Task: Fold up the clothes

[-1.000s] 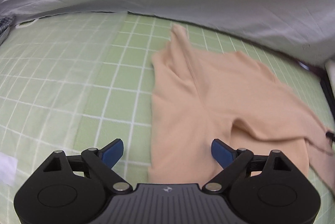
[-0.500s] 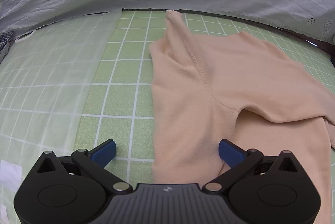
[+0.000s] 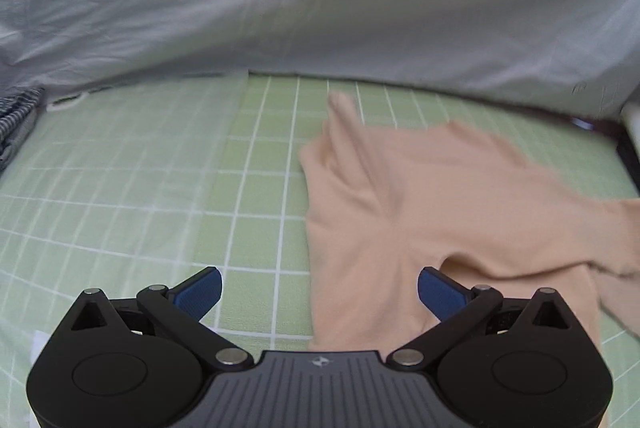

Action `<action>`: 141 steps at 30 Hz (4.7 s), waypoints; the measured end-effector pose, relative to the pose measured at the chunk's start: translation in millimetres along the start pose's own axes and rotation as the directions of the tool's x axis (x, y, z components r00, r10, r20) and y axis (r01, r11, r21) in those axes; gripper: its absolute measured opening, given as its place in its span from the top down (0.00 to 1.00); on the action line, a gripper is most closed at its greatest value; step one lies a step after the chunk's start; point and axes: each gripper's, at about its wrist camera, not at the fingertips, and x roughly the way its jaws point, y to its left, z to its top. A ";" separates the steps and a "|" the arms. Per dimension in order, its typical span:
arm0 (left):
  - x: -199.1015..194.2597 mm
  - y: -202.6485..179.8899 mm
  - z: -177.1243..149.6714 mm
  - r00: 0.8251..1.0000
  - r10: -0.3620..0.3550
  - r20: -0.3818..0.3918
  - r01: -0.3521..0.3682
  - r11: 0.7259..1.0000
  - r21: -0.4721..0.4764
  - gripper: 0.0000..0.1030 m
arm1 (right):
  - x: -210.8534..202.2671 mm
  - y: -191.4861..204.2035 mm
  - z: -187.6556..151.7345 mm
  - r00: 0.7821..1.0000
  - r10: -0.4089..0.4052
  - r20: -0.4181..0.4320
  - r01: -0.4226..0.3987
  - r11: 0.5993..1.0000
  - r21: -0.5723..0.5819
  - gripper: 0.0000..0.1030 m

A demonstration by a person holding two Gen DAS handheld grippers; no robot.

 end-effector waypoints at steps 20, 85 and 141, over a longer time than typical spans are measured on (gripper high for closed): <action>-72.1 -31.1 -76.4 1.000 0.003 -0.002 -0.003 0.999 -0.038 0.00 | -94.0 39.4 -107.5 0.977 0.122 -0.175 -0.150 0.976 -0.161 0.00; -101.6 -42.4 -115.1 0.926 -0.374 -0.049 0.363 0.918 -0.159 0.75 | -100.8 -25.6 -171.3 0.945 -0.140 -0.295 0.121 0.989 -0.082 0.00; -143.2 -36.0 -128.1 0.921 -0.390 0.007 0.380 0.893 -0.240 0.96 | -99.8 -28.1 -167.4 0.938 -0.192 -0.290 0.157 0.978 -0.140 0.00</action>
